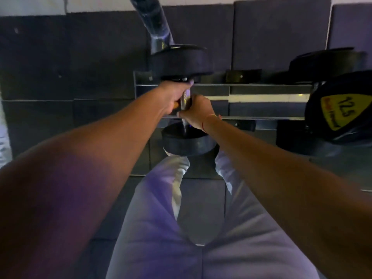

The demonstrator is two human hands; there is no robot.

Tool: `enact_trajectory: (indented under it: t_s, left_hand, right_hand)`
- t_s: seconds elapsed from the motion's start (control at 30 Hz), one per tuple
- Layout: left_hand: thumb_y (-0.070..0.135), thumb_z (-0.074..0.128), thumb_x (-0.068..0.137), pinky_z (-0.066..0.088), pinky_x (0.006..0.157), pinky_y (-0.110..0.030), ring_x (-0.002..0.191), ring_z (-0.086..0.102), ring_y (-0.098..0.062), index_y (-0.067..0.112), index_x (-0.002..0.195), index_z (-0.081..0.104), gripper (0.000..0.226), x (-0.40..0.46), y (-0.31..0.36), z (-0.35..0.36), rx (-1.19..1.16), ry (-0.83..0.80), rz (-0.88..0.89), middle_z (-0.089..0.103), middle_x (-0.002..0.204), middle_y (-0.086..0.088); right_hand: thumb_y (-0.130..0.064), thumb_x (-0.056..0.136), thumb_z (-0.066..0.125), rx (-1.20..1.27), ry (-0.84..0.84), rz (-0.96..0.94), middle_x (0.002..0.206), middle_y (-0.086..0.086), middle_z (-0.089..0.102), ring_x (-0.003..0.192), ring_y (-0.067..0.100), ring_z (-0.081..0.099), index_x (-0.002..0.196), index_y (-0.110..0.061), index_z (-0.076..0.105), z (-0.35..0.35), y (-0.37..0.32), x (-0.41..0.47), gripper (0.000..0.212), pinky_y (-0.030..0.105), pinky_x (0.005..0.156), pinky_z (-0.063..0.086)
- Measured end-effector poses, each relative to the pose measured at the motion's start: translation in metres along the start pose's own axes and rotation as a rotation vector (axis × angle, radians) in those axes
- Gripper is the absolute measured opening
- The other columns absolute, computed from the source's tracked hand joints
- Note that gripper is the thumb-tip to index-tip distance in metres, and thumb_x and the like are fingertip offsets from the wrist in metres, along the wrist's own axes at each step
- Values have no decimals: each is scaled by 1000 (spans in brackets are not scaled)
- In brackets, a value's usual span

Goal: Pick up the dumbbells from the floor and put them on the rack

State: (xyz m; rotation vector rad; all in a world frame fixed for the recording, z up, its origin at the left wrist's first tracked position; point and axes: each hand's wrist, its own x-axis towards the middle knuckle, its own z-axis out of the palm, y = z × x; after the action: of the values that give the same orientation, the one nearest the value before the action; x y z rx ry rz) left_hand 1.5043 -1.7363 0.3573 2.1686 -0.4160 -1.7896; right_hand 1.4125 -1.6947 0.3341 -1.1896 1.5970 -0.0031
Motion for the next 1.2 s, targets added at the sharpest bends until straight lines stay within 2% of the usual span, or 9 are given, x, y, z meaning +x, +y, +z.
enact_trajectory:
  t_s: [0.17,0.27,0.5,0.67,0.77,0.83,0.9,0.97,1.2]
  left_hand:
    - [37,73,86,55,93,-36,101,66,-20,11,115,65,40,49,2,2,156,-17,-46,69,109,-5]
    - [38,75,83,54,95,-37,104,67,-22,9,116,67,44,65,-6,-5,164,-23,-56,70,112,-7]
    - [46,72,83,51,84,-34,111,60,-27,10,128,60,58,57,-12,2,315,96,7,63,126,-8]
    - [53,59,91,48,83,-31,95,59,-24,16,108,66,41,53,-14,-4,475,80,55,64,113,-7]
    - [62,53,89,52,87,-36,94,63,-25,15,111,65,53,38,-12,-13,620,48,79,65,109,-8]
    - [62,53,89,55,83,-37,89,65,-24,12,111,64,56,22,-7,-19,686,10,87,67,102,-8]
    - [60,53,90,51,64,-29,66,62,-18,14,89,66,47,-1,4,-23,683,-25,108,67,83,-5]
    - [59,53,90,46,58,-26,53,55,-17,15,81,64,46,-32,20,-23,668,-2,165,63,72,-3]
    - [58,49,92,47,65,-32,65,59,-27,10,91,66,51,-185,95,-6,640,97,506,70,84,-11]
  right_hand:
    - [-26,75,77,42,-8,92,99,2,66,94,21,65,111,-16,63,15,14,44,40,30,79,52]
    - [-29,79,76,56,-26,79,108,5,67,100,22,64,114,-16,61,26,13,49,41,32,88,52]
    - [-30,82,73,89,-5,101,116,9,65,107,27,62,118,-15,57,34,13,37,42,37,93,51]
    - [-33,82,71,-14,-58,71,111,7,66,103,24,62,116,-17,61,23,13,38,39,31,83,48]
    - [-37,86,62,-103,-68,13,106,5,64,103,26,62,115,-16,62,2,17,30,36,28,73,40]
    - [-37,87,64,-112,-37,6,111,9,64,106,27,61,120,-12,61,-18,17,20,42,27,75,42]
    - [-38,85,67,-143,-2,-21,122,11,64,112,28,60,127,-10,58,-43,13,7,51,27,84,45]
    - [-39,85,68,-174,23,-66,124,13,63,115,30,59,128,-10,56,-71,3,-12,54,33,94,48]
    - [-38,89,63,-306,201,-264,127,15,60,117,34,55,119,-13,57,-192,-59,-129,40,39,95,46]
